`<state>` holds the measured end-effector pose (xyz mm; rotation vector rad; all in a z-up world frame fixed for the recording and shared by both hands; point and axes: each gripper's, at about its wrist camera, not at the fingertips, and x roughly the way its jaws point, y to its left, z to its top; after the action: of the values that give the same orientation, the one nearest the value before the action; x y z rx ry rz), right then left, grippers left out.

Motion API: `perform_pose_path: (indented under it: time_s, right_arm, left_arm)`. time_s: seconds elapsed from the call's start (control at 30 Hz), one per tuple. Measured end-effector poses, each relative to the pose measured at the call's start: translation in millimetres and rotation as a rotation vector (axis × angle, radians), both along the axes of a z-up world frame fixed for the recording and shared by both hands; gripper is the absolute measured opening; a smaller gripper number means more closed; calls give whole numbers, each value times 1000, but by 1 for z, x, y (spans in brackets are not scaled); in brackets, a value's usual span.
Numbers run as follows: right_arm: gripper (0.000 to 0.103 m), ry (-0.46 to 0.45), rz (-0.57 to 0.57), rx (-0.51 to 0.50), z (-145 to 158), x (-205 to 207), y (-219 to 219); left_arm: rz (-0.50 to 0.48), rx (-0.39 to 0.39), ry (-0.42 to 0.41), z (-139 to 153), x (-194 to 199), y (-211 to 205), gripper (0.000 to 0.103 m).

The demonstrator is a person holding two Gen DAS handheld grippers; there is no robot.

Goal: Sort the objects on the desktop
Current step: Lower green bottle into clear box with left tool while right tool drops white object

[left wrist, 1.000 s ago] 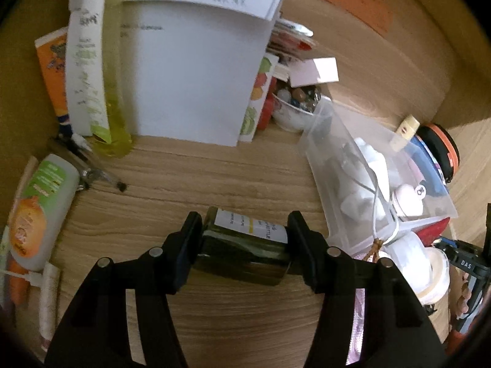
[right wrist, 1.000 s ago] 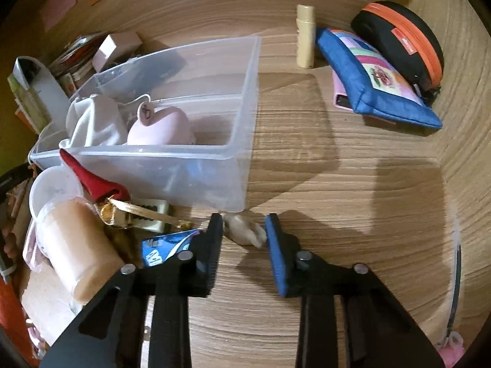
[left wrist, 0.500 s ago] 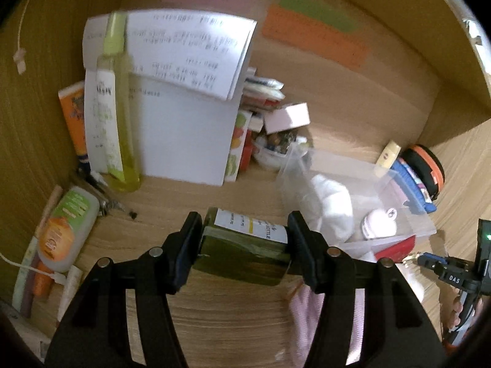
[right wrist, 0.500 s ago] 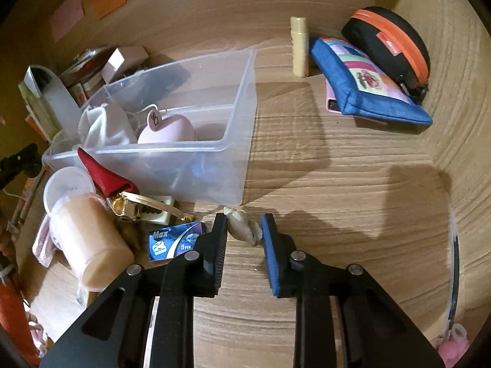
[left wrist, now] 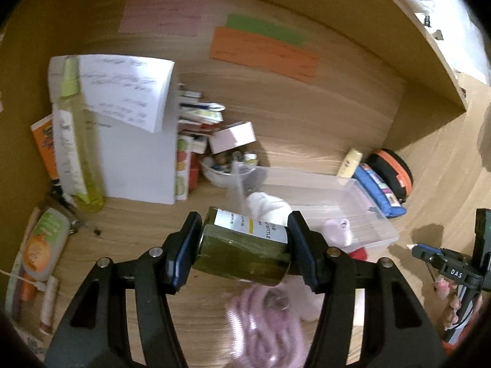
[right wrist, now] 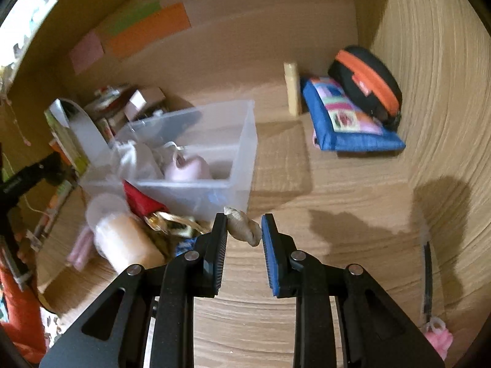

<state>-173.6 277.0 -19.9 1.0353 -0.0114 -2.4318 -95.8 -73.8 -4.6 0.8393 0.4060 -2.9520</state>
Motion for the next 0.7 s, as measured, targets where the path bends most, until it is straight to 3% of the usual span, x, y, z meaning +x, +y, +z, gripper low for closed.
perform_pose_path:
  time_s: [0.33,0.63,0.7]
  right_arm:
    - [21,88,57,-43,23,1,-16]
    - [21,77,133,-86,23,-24,-55]
    - [21,41,147,-109,17,-33,-64]
  left_arm:
    - [-47,-47,-28,1,-38,30,57]
    - [-77,-55,-68,-13,-74,55,57]
    - [-91,-67,-85,-21,-80,59,57]
